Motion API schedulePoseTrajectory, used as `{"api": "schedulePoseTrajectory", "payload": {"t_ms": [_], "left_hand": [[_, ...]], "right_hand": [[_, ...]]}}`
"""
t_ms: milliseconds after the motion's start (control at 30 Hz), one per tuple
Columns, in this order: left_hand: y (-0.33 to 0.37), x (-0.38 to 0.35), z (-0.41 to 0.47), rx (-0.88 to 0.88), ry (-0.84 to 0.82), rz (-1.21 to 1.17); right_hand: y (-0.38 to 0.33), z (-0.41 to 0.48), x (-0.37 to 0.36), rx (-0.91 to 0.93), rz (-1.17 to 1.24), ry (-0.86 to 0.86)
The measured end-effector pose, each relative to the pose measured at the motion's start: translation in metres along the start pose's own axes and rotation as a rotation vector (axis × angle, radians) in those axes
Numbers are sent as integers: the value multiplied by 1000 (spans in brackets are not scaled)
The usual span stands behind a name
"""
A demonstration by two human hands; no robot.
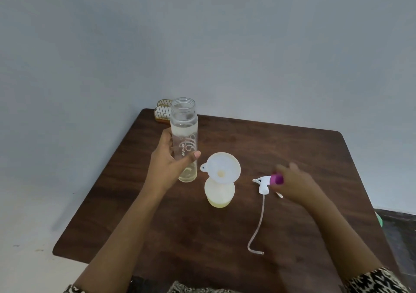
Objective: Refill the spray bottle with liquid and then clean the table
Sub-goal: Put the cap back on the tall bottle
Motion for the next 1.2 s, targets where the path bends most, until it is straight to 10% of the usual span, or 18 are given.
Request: {"api": "schedulePoseTrajectory", "payload": {"t_ms": [233,433,867,1200], "left_hand": [[6,5,-2,-13,21,-3],[13,10,-3,-13,28,5],[11,24,6,-24,-1,-7],[0,21,14,-31,-17,48]], "right_hand": [[-113,-19,129,535,1107,176],[-188,-1,154,841,1337,103],[-214,29,159,913,751,-309],[-245,20,185,846,-210,65]]}}
Point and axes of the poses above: each hand's wrist, its own z-axis towards the middle knuckle, its own x-axis out of the back of the hand, y = z × x, the point moved 3 cm from there along z, towards the middle knuckle, and after that the axes turned 1 degree about -z, right-handed, at the moved point
